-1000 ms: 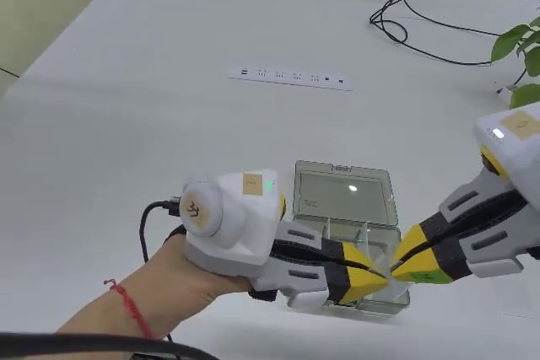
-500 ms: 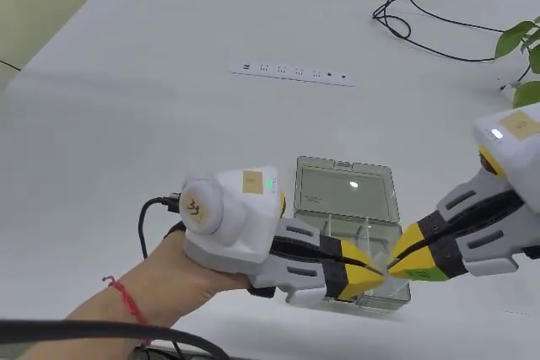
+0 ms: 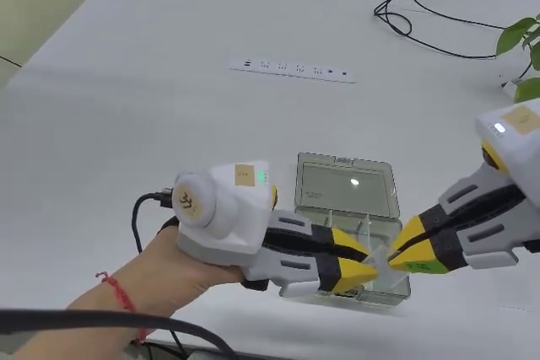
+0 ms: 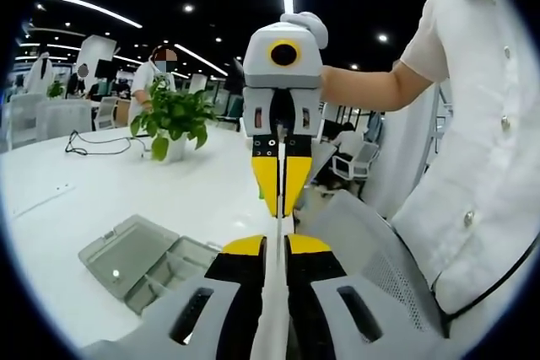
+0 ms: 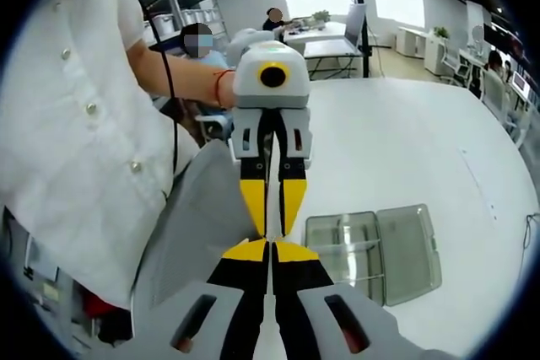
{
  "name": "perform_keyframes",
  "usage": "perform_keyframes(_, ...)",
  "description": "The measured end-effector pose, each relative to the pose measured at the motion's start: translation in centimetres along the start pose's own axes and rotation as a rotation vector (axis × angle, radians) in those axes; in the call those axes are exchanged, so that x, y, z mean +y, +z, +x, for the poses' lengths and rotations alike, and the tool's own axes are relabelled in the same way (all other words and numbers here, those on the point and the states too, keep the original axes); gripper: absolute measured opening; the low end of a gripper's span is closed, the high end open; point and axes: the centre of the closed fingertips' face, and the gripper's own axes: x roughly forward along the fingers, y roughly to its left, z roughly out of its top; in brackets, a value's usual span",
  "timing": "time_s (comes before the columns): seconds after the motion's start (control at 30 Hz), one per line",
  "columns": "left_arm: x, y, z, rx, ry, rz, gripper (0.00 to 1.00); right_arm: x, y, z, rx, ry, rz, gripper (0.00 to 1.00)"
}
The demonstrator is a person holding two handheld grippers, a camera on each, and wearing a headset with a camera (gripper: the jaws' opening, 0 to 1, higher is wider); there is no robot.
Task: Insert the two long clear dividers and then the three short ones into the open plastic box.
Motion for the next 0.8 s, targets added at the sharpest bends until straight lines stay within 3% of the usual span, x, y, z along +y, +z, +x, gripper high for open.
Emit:
perform_keyframes(0.33, 1.1, -0.8, -1.5, 0.006, 0.072, -0.017, 0.16, -1.0, -0.3, -0.6, 0.004, -0.042, 0.006, 0.03)
perform_keyframes(0.8, 3.1, -2.4, -3.6, 0.028, 0.193, -0.021, 0.44, -3.8, -1.1, -0.9, 0.035, -0.115, 0.004, 0.03)
